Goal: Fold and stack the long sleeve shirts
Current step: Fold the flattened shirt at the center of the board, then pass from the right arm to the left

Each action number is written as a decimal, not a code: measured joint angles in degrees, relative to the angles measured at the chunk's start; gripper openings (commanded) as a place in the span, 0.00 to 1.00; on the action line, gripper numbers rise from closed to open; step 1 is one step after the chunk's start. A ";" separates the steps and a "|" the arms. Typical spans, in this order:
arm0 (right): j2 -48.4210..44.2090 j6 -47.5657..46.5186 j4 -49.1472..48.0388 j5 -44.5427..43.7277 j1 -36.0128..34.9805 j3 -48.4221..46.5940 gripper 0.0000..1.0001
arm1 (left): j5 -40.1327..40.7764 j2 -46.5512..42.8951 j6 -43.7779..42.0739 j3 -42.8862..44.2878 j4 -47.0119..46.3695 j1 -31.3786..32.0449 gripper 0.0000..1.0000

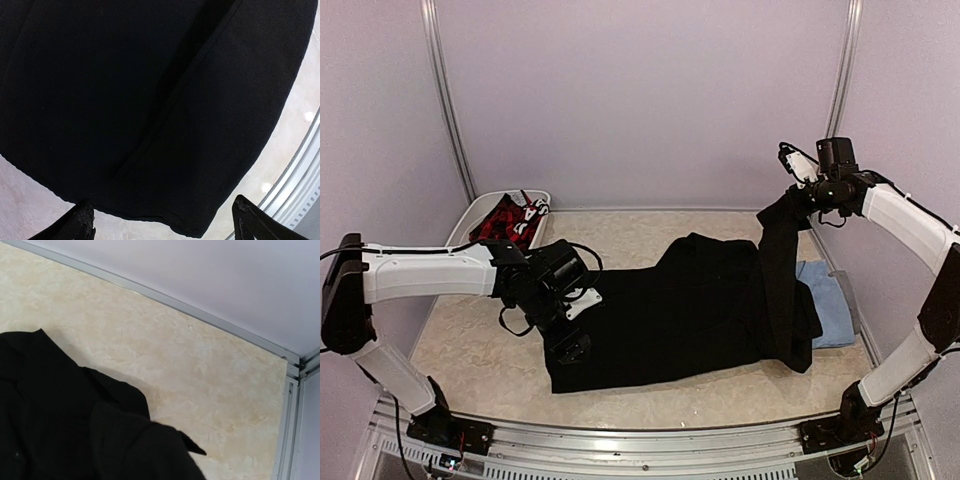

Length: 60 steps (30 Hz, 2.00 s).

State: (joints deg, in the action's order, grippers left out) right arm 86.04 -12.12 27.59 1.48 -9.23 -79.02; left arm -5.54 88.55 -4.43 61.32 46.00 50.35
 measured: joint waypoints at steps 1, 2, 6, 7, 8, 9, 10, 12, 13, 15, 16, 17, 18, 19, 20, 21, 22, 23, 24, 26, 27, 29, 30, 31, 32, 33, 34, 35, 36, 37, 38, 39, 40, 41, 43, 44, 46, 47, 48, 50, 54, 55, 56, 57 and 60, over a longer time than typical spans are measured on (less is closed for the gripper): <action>0.00 0.07 0.00 0.02 0.00 0.00 0.00 | 0.00 0.85 0.28 0.02 -0.13 -0.42 0.96; 0.00 0.20 0.00 0.02 0.00 0.00 0.00 | 0.02 1.33 0.42 0.02 -0.17 -0.48 0.97; 0.02 0.63 -0.02 0.33 0.00 0.00 0.00 | 0.04 3.54 1.03 0.35 -0.39 -0.37 0.99; 0.09 0.72 -0.02 0.68 0.00 0.00 0.00 | 0.20 4.33 1.18 0.68 -0.46 -0.26 0.99; 0.15 0.83 -0.09 1.44 0.00 0.00 0.00 | 0.52 5.22 1.33 1.09 -0.50 -0.09 0.99; 0.35 0.90 -0.11 2.51 0.00 0.00 0.00 | 0.90 6.14 1.44 1.44 -0.59 0.13 0.99; 0.55 1.03 -0.24 3.65 0.00 0.02 0.00 | 1.38 7.19 1.55 1.81 -0.59 0.46 0.99; 0.96 1.11 -0.83 6.45 -0.02 0.24 0.00 | 2.08 9.44 1.70 2.23 -0.92 1.33 0.99; 1.16 1.20 -1.29 8.13 -0.02 0.48 0.00 | 2.51 10.56 1.86 2.32 -1.03 1.79 0.99; 1.46 1.27 -1.99 12.07 -0.31 0.96 0.00 | 3.28 12.46 2.19 2.34 -1.31 2.34 0.99; 1.55 1.16 -2.25 14.16 -0.52 1.09 0.00 | 3.72 13.38 2.54 2.34 -1.53 2.58 0.99; 1.70 1.03 -2.56 16.59 -0.70 1.20 0.00 | 4.42 14.05 2.75 2.34 -1.75 2.71 0.99; 1.70 0.87 -2.95 18.69 -0.85 1.36 0.00 | 4.90 14.38 2.93 2.34 -1.92 2.73 0.99; 1.70 0.63 -3.37 21.03 -1.16 1.60 0.00 | 5.51 14.56 3.02 2.34 -2.14 2.73 0.99; 1.70 0.33 -3.65 23.34 -1.46 1.77 0.00 | 6.16 14.60 3.13 2.34 -2.43 2.73 0.99; 1.70 -0.07 -4.02 25.94 -1.75 2.01 0.00 | 6.69 14.58 3.17 2.36 -2.69 2.73 0.99; 1.70 -0.33 -4.15 27.52 -1.86 2.19 0.00 | 7.19 14.56 3.21 2.38 -2.99 2.71 0.99; 1.70 -0.70 -4.50 30.21 -1.99 2.62 0.00 | 7.61 14.53 3.28 2.40 -3.37 2.62 0.99; 1.70 -0.87 -4.59 31.45 -2.05 2.80 0.00 | 7.85 14.45 3.34 2.45 -3.61 2.49 0.99; 1.73 -1.53 -4.55 34.91 -2.12 3.17 0.00 | 8.07 13.97 3.39 2.73 -4.52 2.12 0.99; 1.73 -1.86 -4.55 36.59 -2.12 3.30 0.00 | 8.07 13.46 3.41 2.97 -5.14 1.75 0.99; 1.73 -2.16 -4.61 39.17 -2.12 3.45 0.00 | 7.85 12.26 4.09 4.04 -6.45 0.81 0.99; 1.73 -2.27 -4.74 40.61 -2.12 3.61 0.00 | 7.48 11.56 4.46 4.87 -7.41 0.26 0.99; 1.73 -2.43 -4.83 41.94 -2.12 3.82 0.00 | 6.80 10.73 4.90 5.79 -8.94 -0.44 0.99; 1.70 -2.45 -4.96 43.34 -2.12 4.15 0.00 | 5.49 9.62 5.55 7.02 -11.21 -1.27 0.99; 1.60 -2.40 -5.27 44.68 -2.12 4.63 0.00 | 4.72 8.92 6.01 7.80 -12.96 -1.68 0.99; 1.42 -2.21 -5.73 45.99 -2.12 5.27 0.00 | 3.65 8.09 6.75 8.63 -15.45 -2.23 0.99; 1.09 -1.88 -6.36 47.47 -2.12 6.10 0.00 | 2.60 7.21 7.45 9.31 -18.78 -2.71 0.99; 0.61 -1.44 -7.08 49.24 -2.12 7.19 0.00 | 1.68 6.40 8.11 9.49 -22.05 -2.93 0.99; 0.11 -0.72 -7.85 50.95 -2.12 8.15 0.00 | 0.76 5.77 8.74 9.49 -24.90 -3.02 0.99; -0.46 0.00 -8.74 52.72 -2.14 9.14 0.00 | -0.79 5.29 9.55 9.49 -28.39 -3.08 0.99; -1.01 0.74 -9.77 54.38 -2.29 10.10 0.00 | -2.32 5.18 10.58 9.49 -31.61 -3.26 0.97; -1.84 1.57 -10.91 56.22 -2.40 11.34 0.00 | -4.24 5.22 11.89 9.53 -34.58 -3.45 0.96; -2.64 2.21 -11.87 57.59 -2.54 12.44 0.00 | -6.78 5.66 13.44 9.84 -37.09 -3.91 0.94; -5.07 3.52 -14.12 60.48 -2.82 15.30 0.00 | -12.76 7.69 18.32 11.39 -42.32 -5.42 0.94; -6.32 4.09 -14.82 61.75 -3.06 16.44 0.00 | -16.35 9.18 21.40 12.11 -45.99 -6.58 0.94; -8.59 4.55 -16.26 64.13 -3.61 18.32 0.00 | -22.32 11.96 27.67 12.41 -53.02 -8.39 0.95; -9.35 4.63 -16.74 64.83 -3.85 18.88 0.00 | -25.05 13.44 30.75 12.46 -56.24 -9.20 0.95; -10.23 4.66 -16.98 65.70 -4.17 19.47 0.00 | -27.67 15.10 34.14 12.70 -58.90 -9.81 0.95; -11.61 4.70 -17.79 67.34 -4.83 20.52 0.00 | -32.70 18.84 40.19 14.10 -63.65 -10.21 0.96; -12.96 4.61 -18.58 69.42 -6.14 21.24 0.00 | -41.72 25.77 53.86 16.39 -75.14 -9.49 0.99; -13.16 4.50 -18.60 69.59 -6.43 21.24 0.00 | -43.85 27.36 58.03 16.52 -78.79 -9.25 0.99; -13.38 4.46 -18.64 69.70 -6.60 21.24 0.00 | -45.44 28.79 62.38 16.55 -82.29 -9.03 0.99; -13.53 4.42 -18.71 69.72 -6.75 21.24 0.00 | -46.75 29.94 65.79 16.50 -85.29 -8.90 0.99; -13.99 4.26 -19.04 69.59 -6.78 21.24 0.00 | -49.70 33.05 77.18 15.06 -95.93 -8.50 0.99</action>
State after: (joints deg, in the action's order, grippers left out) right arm 72.05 -7.86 8.56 71.07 -16.01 -57.78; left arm -55.24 121.60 72.75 76.38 -49.93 41.85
